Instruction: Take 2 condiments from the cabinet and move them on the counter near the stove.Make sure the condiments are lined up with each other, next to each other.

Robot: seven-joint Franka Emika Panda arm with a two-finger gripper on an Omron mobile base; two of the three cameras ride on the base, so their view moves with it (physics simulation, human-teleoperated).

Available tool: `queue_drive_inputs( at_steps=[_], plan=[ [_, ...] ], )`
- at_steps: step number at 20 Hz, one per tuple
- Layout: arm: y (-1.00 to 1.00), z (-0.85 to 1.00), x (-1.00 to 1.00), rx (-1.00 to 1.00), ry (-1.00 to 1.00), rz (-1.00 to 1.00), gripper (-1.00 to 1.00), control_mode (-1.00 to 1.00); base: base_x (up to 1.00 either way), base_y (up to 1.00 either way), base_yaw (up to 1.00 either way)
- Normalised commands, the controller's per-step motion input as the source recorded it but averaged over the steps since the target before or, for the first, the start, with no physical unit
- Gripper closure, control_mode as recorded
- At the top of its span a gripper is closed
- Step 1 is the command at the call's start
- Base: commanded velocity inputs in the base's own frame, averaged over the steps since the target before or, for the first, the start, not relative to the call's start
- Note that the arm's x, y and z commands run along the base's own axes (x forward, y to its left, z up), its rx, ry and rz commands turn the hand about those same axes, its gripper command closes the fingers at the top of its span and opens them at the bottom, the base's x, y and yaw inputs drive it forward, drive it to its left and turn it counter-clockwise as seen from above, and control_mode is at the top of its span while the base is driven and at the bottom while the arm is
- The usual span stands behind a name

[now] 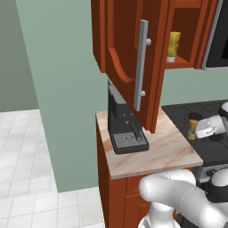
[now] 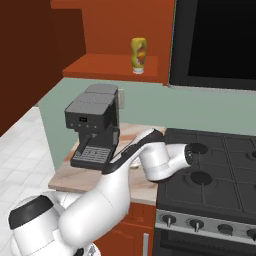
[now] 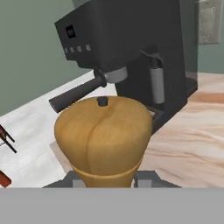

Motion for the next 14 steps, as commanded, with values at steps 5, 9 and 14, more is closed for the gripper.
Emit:
queue_drive_inputs(
  at_steps=[5, 9, 14],
  plan=[
    [-0.17, -0.3, 0.11, 0.01, 0.0, 0.08, 1.0, -1.0, 0.0, 0.0, 0.0],
    [-0.1, -0.25, 0.11, 0.0, 0.0, 0.08, 1.0, -1.0, 0.0, 0.0, 0.0],
    [-0.02, -0.11, 0.02, 0.0, 0.0, 0.02, 1.0, -1.0, 0.0, 0.0, 0.0]
  ],
)
